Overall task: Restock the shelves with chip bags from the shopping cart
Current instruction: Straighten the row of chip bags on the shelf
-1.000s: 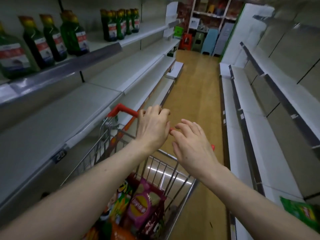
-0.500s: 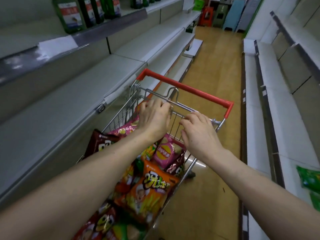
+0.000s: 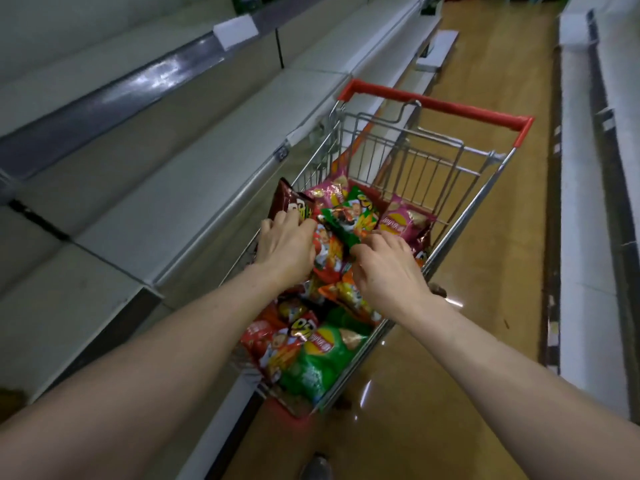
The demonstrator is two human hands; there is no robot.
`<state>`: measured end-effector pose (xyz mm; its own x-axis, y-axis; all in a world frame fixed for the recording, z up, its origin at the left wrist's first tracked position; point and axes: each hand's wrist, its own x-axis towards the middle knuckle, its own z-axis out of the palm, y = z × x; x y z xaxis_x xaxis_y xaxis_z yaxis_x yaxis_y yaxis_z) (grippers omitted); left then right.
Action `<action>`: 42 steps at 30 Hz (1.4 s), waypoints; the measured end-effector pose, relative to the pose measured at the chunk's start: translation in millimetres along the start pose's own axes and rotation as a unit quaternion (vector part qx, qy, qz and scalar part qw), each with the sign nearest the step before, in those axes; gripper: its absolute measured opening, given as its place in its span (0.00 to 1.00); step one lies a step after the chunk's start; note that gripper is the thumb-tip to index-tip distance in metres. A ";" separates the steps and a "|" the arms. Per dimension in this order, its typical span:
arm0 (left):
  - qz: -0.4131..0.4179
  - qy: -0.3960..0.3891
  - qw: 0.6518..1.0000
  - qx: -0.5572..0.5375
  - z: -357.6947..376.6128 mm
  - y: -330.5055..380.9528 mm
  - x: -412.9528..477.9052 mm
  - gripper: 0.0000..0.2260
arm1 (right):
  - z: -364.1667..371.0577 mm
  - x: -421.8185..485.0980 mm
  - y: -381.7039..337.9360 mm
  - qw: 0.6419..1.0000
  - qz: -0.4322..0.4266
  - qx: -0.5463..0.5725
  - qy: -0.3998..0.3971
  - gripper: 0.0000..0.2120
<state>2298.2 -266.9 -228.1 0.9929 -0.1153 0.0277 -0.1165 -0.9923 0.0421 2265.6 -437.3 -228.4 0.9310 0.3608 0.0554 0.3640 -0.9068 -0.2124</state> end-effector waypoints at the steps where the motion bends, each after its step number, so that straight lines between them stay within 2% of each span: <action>1: -0.005 -0.009 1.000 0.000 3.6 -9.3 -6.5 0.15 | 7.0 -4.0 -7.6 1.000 0.001 0.003 -0.003 0.17; 5: -0.007 -0.053 0.999 0.006 24.9 -41.7 -29.4 0.16 | 42.6 -17.2 -34.8 0.999 0.029 0.023 -0.025 0.15; 8: 0.014 -0.095 0.995 0.023 50.8 -65.8 -42.1 0.16 | 74.1 -25.9 -55.0 0.995 0.069 0.029 -0.063 0.16; 13: 0.064 -0.166 0.984 0.024 95.2 -106.5 -66.0 0.19 | 130.7 -52.9 -100.2 0.985 0.147 0.046 -0.075 0.16; 18: 0.136 -0.229 0.964 -0.020 131.7 -142.0 -100.8 0.22 | 179.5 -80.2 -160.8 0.974 0.177 0.106 -0.097 0.21; 21: 0.167 -0.279 0.945 -0.042 148.6 -161.1 -125.9 0.28 | 201.3 -93.8 -189.8 0.964 0.168 0.148 -0.144 0.25; 23: 0.197 -0.267 0.943 -0.022 162.7 -171.1 -141.0 0.29 | 212.2 -100.0 -196.6 0.959 0.192 0.144 -0.151 0.26; 27: 0.224 -0.189 0.956 -0.019 187.2 -176.3 -144.0 0.25 | 226.7 -95.0 -190.5 0.961 0.228 0.067 -0.140 0.19; 31: 0.251 -0.141 0.957 -0.046 201.1 -164.6 -140.9 0.31 | 231.2 -92.3 -179.9 0.960 0.233 0.033 -0.149 0.20; 36: 0.241 -0.097 0.961 -0.098 213.5 -127.2 -126.3 0.26 | 219.2 -95.7 -140.0 0.958 0.241 0.021 -0.156 0.20; 39: 0.255 -0.125 0.957 -0.057 207.3 -111.8 -101.5 0.23 | 215.4 -82.2 -121.4 0.955 0.248 0.019 -0.160 0.20; 42: 0.275 -0.164 0.947 -0.027 202.9 -105.3 -68.0 0.20 | 218.1 -63.6 -105.1 0.957 0.259 0.022 -0.125 0.20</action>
<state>2247.6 -163.7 -437.0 0.7340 -0.6314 -0.2502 -0.6108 -0.7748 0.1632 2162.3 -317.4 -422.4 0.9489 -0.0889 -0.3028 -0.1516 -0.9700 -0.1902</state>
